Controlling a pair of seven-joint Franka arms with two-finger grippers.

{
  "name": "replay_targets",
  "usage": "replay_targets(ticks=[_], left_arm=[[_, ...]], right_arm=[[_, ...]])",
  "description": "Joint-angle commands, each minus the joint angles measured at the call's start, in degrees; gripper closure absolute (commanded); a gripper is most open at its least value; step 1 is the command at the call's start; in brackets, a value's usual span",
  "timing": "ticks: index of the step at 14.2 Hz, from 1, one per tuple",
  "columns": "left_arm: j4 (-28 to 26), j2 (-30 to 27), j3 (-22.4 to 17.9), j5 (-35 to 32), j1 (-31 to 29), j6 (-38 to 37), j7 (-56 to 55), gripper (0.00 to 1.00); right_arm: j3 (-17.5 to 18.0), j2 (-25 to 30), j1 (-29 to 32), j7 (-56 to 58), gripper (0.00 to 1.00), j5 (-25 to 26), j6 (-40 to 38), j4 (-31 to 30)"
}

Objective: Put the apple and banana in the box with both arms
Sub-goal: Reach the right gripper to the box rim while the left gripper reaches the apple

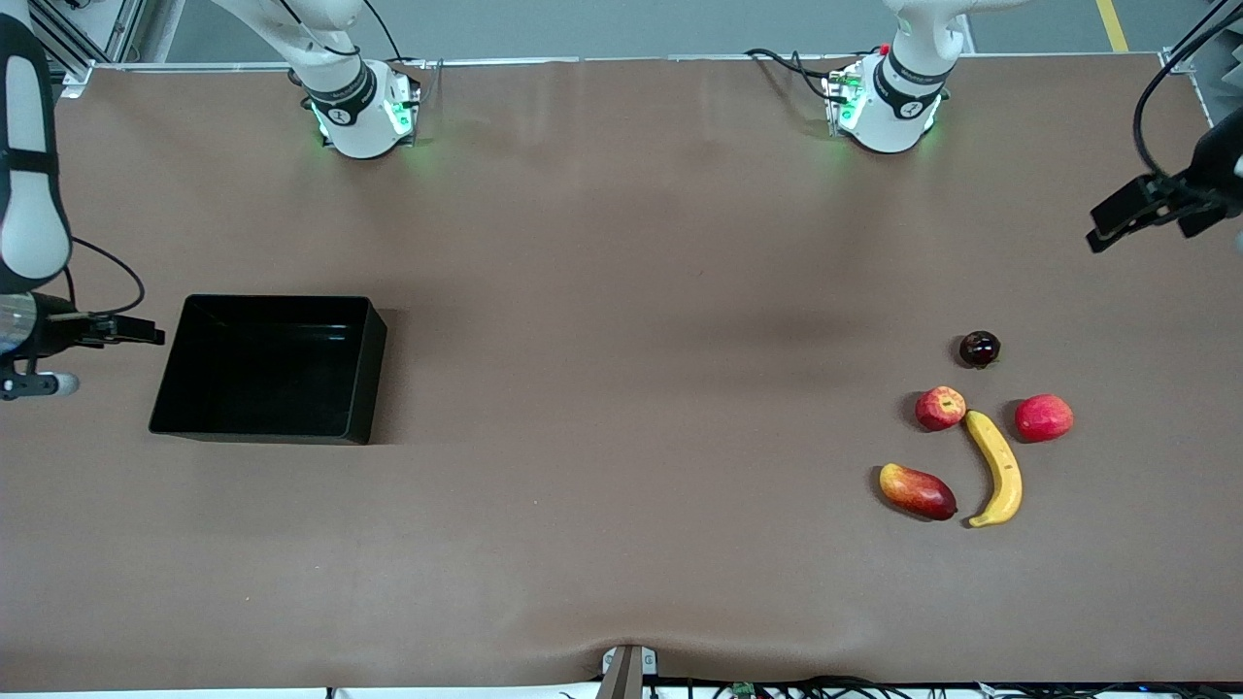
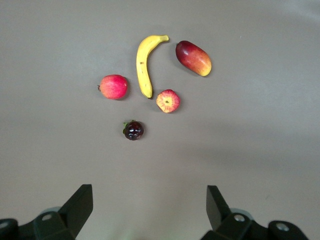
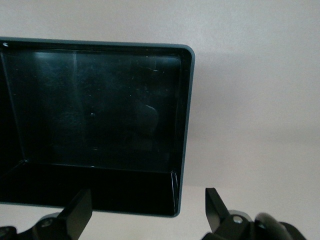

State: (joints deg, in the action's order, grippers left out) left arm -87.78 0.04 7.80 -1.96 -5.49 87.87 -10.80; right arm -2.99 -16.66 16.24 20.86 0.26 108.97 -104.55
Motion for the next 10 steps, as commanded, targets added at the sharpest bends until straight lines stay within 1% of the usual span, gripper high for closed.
replay_targets(ticks=[1,2,4,6,7,8,10], left_arm=[[-5.37,0.83,0.2,0.02,-0.32,6.41,0.08,0.0],[-7.48,1.36,0.2,-0.06,-0.23,9.66,0.08,0.0],[-12.22,2.94,0.11,-0.15,-0.31,16.25,0.26,0.0],[-15.66,5.48,0.11,-0.15,-0.32,21.88,0.34,0.0],[-16.89,6.71,0.11,-0.15,-0.32,24.34,0.26,0.0],[-18.29,7.94,0.11,-0.24,-0.32,27.06,0.34,0.0],[-21.19,9.97,0.11,-0.24,-0.4,31.99,0.34,0.0]], right_arm=[[0.97,-1.26,2.47,2.59,0.08,0.36,5.53,-3.1],[0.97,-1.61,3.0,4.0,0.14,0.36,8.42,-4.42],[0.97,-3.45,4.06,4.71,0.36,0.1,10.91,-5.48],[0.97,-5.3,4.32,4.8,0.53,-0.08,12.05,-5.75],[0.97,-6.27,4.32,4.8,0.54,-0.34,12.67,-6.1],[1.05,-6.45,4.41,4.8,0.61,-0.43,14.5,-7.06],[1.05,-6.45,4.32,4.8,0.86,-0.43,16.36,-7.95]])
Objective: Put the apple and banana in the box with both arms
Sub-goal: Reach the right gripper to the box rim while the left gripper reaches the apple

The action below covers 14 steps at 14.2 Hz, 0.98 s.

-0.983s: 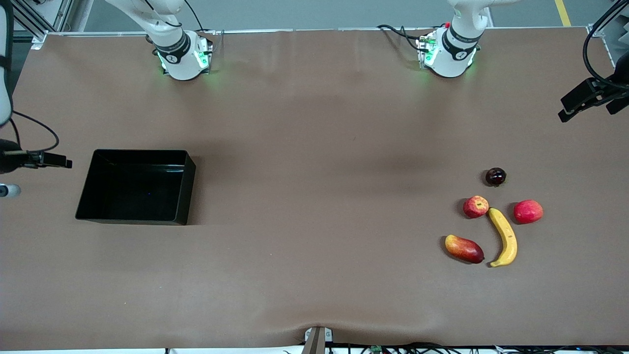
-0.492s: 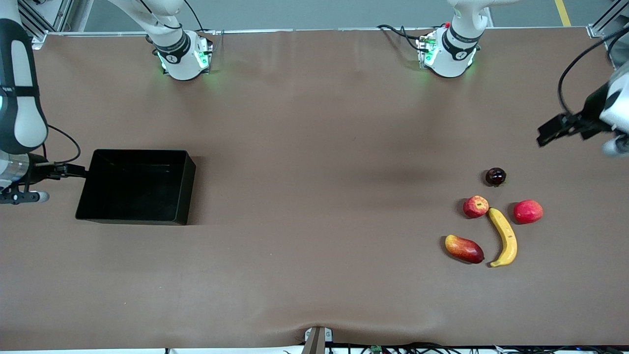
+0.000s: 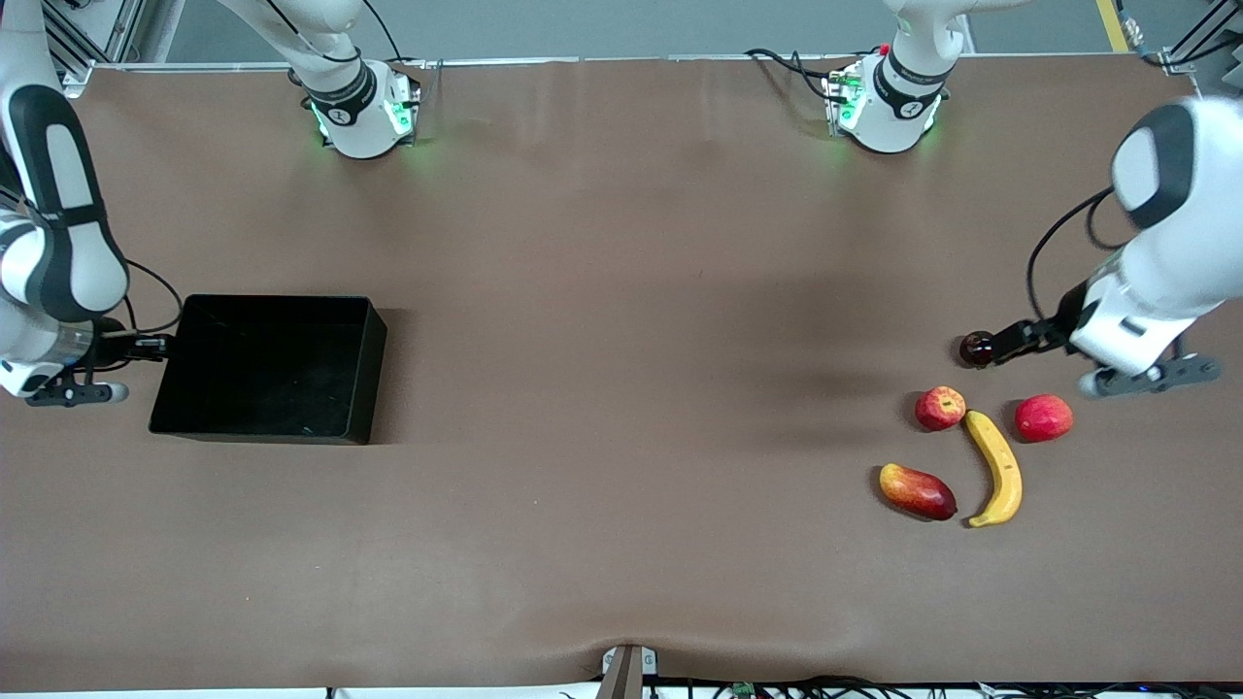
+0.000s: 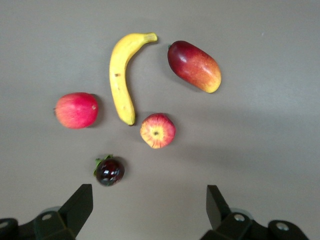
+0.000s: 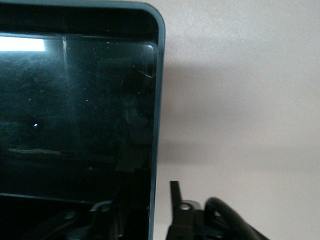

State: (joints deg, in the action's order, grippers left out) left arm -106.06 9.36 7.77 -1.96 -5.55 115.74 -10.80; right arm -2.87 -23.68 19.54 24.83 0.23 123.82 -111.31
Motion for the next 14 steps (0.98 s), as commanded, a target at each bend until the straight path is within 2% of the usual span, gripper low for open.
replay_targets(ticks=[1,2,4,6,9,11,14], left_arm=[[-4.23,1.71,0.14,-0.15,-0.34,6.23,0.26,0.0],[-4.68,3.2,0.14,-0.15,-0.34,7.12,0.52,0.0],[-4.77,6.19,0.14,-0.24,-1.22,8.26,1.05,0.0],[-4.77,9.79,0.14,-0.32,-1.4,9.5,1.05,0.0],[-5.65,13.57,0.14,-3.83,-2.63,13.62,1.13,0.0],[-5.65,16.03,0.23,-3.75,-2.63,15.47,1.13,0.0],[-5.65,18.5,0.31,-3.66,-2.8,18.98,1.05,0.0]], right_arm=[[0.85,0.57,0.94,0.75,0.96,-0.41,1.25,-1.19],[0.93,0.66,1.12,0.75,1.0,-0.41,1.07,-1.1],[0.93,1.18,0.94,0.57,1.0,-0.41,-0.67,-0.14],[1.11,1.45,0.5,-0.13,1.0,-0.67,-9.25,4.67],[1.72,2.85,-1.51,-3.63,1.0,-1.64,-22.36,11.36],[1.99,4.87,-4.15,-9.51,1.0,-2.25,-27.56,12.35],[1.99,7.24,-8.98,-11.82,1.0,-6.98,-33.02,12.44]])
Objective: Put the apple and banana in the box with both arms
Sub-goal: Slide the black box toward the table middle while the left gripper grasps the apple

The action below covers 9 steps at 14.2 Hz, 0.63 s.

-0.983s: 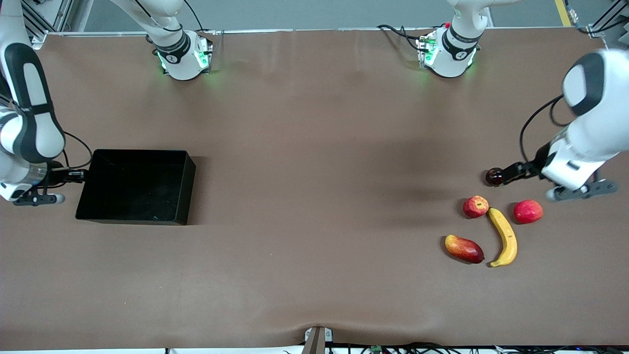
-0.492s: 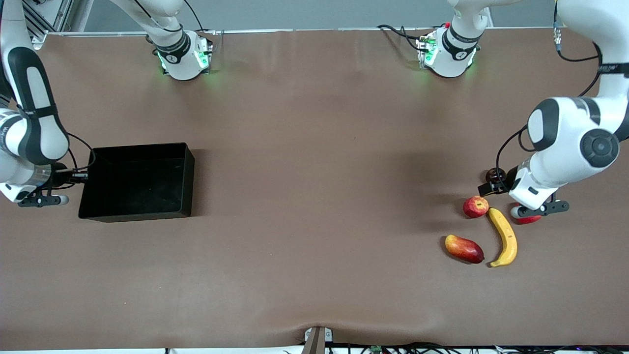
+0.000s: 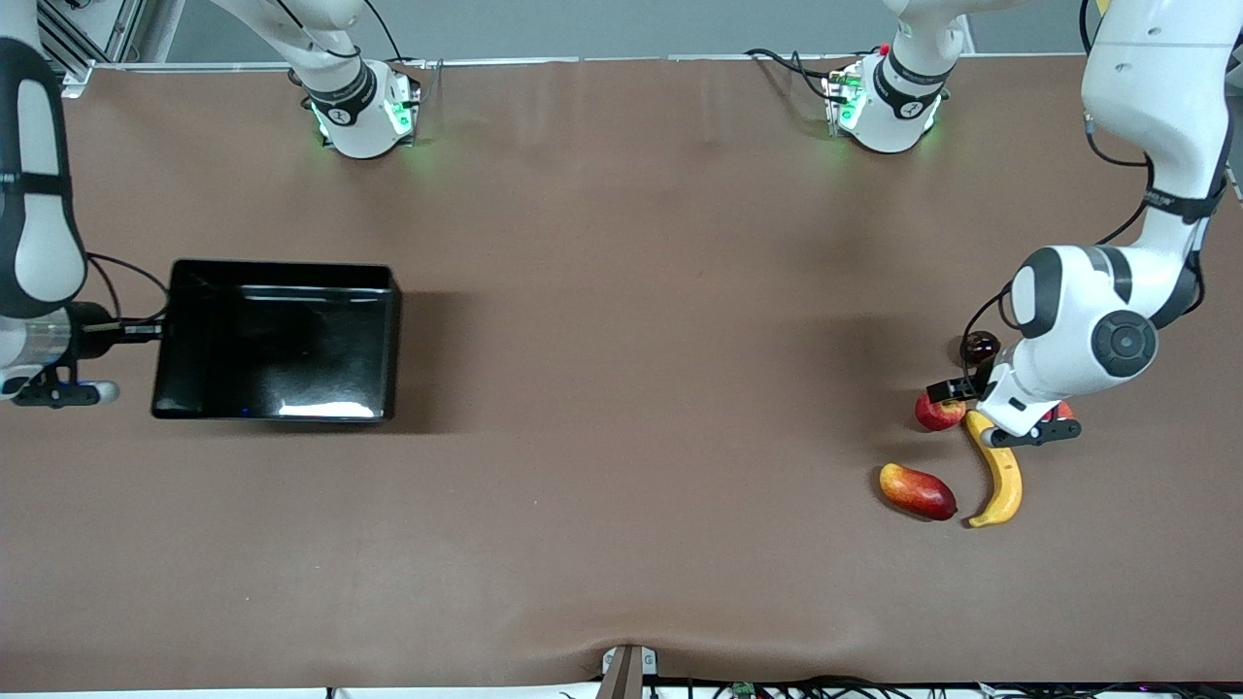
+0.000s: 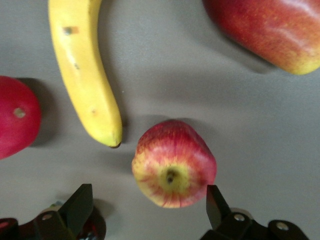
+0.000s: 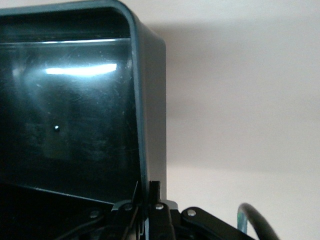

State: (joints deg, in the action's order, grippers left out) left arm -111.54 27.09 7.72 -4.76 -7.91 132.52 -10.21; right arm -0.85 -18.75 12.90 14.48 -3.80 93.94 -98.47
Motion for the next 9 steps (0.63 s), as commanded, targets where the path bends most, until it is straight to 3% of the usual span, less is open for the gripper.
replay_targets(ticks=[1,4,9], left_arm=[[-0.17,1.38,0.45,-0.6,-0.44,3.34,0.46,0.0],[-0.17,2.7,0.54,-0.34,-0.44,4.67,0.46,0.0],[-0.08,4.2,0.54,-0.34,-0.7,6.25,0.28,0.04]], right_arm=[[-0.03,2.84,-4.27,-2.87,1.0,-4.36,-3.93,-0.5],[0.06,4.33,-10.5,-13.31,1.0,-6.48,-4.64,-0.5],[-0.03,4.34,-21.67,-20.1,1.0,-11.21,-1.05,-0.41]])
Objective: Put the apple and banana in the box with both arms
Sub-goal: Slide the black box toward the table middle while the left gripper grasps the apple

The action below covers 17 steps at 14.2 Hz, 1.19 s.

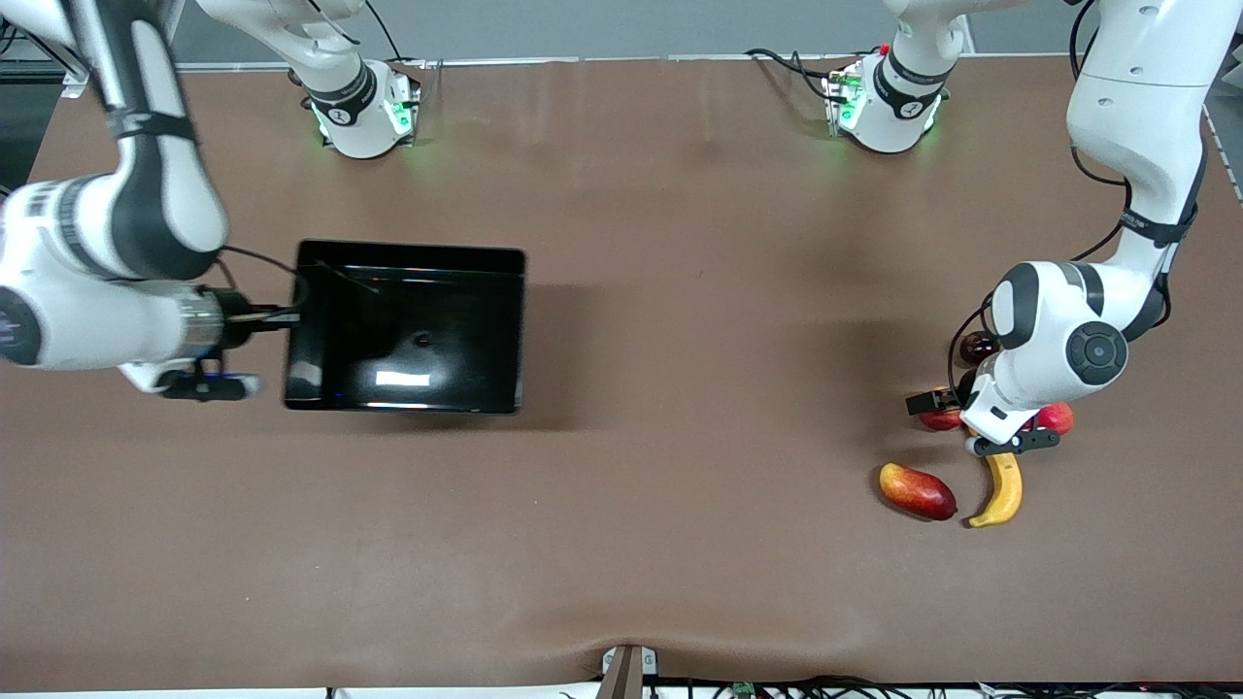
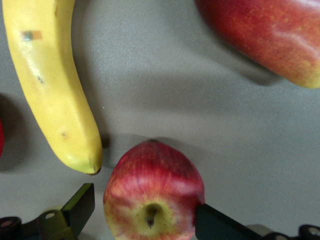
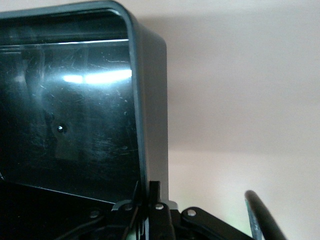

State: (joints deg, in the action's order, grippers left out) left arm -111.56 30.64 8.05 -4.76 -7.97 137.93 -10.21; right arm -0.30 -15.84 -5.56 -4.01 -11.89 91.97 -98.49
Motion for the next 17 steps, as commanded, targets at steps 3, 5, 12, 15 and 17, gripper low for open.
replay_targets(ticks=[3,5,12,15,17], left_arm=[[0.12,-0.31,0.3,-0.34,-0.2,0.58,-0.42,0.0],[0.03,-1.54,0.47,-0.34,-0.38,-0.12,-0.34,0.0],[-0.06,-3.74,0.47,-0.34,-0.64,-4.07,0.37,0.0],[0.03,-4.44,0.47,-0.25,-0.64,-5.31,0.19,0.0],[0.38,-4.79,0.47,-0.34,-0.55,-5.31,-0.25,0.0]], right_arm=[[-0.58,0.64,-10.23,-6.25,1.0,-5.24,4.61,-0.38],[-0.58,0.03,-16.2,-11.87,1.0,-5.51,7.68,-0.38],[-0.67,-8.23,-30.1,-24.0,1.0,-11.31,23.85,-0.21],[-0.67,-11.65,-33.1,-26.31,1.0,-11.48,30.53,-0.03],[-0.67,-13.94,-34.68,-27.62,1.0,-11.57,33.35,1.36]])
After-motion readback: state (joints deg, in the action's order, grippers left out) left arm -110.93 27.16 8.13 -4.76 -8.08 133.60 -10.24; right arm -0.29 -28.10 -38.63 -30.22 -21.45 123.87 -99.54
